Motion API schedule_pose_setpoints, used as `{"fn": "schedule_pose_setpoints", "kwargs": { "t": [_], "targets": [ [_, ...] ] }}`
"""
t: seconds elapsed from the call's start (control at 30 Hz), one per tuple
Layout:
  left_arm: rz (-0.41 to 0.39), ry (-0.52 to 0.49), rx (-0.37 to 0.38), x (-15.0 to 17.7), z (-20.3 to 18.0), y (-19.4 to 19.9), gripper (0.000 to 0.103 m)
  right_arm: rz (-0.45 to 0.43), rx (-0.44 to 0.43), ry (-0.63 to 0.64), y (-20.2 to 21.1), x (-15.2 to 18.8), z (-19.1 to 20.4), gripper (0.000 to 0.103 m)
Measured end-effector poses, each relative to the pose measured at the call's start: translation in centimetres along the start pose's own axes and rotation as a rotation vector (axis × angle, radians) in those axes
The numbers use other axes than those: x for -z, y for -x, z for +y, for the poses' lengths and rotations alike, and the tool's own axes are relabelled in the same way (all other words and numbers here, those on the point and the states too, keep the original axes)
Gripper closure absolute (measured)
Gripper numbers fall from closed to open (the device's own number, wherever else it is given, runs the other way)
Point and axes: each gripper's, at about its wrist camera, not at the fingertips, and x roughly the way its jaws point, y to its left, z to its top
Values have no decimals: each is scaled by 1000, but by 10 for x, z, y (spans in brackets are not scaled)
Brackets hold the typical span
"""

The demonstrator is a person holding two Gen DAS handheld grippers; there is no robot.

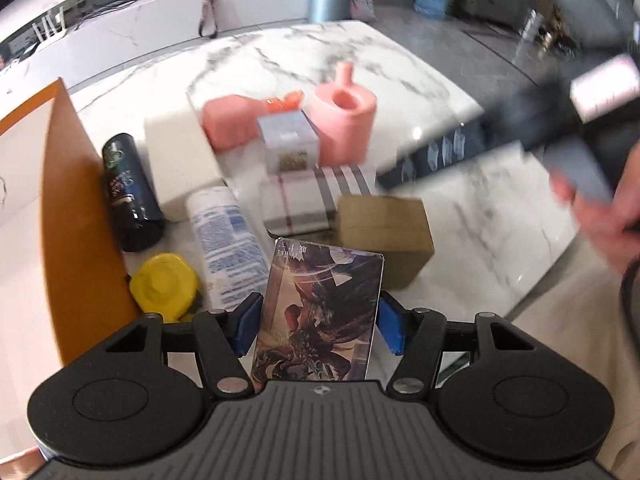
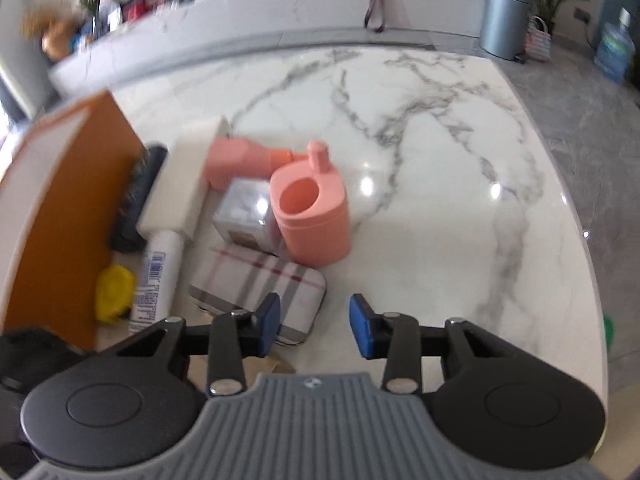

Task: Organize rigid objects
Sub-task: 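Reach the left tool to the anime-print card box and grasp it, then grasp the plaid-pattern case with the right tool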

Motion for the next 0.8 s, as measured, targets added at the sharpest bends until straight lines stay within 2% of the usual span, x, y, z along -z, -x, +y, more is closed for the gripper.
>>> {"fn": "schedule_pose_setpoints", "kwargs": {
  "t": [0.13,0.2,0.27,0.33,0.37,0.57,0.73,0.8],
  "targets": [
    [-5,60,-70,-5,12,0,34,61,-18,28,-10,9,7,64],
    [-1,84,-82,-8,16,0,34,92,-62,24,-13,14,8,64],
    [-12,90,-96,-12,16,3,34,84,-78,59,-12,13,9,61],
    [-42,89,-106,-16,20,4,34,29,-44,143,-8,7,15,42],
    [-53,88,-108,-19,20,6,34,-5,-39,214,-7,4,18,39],
    [-85,93,-113,-36,28,13,34,-7,-133,522,-29,-12,26,37],
    [-79,102,-119,-42,33,16,34,9,-201,603,-39,-21,31,36],
    [-80,109,-116,-44,35,17,34,47,-229,615,-46,-24,36,34]
  ]
}}
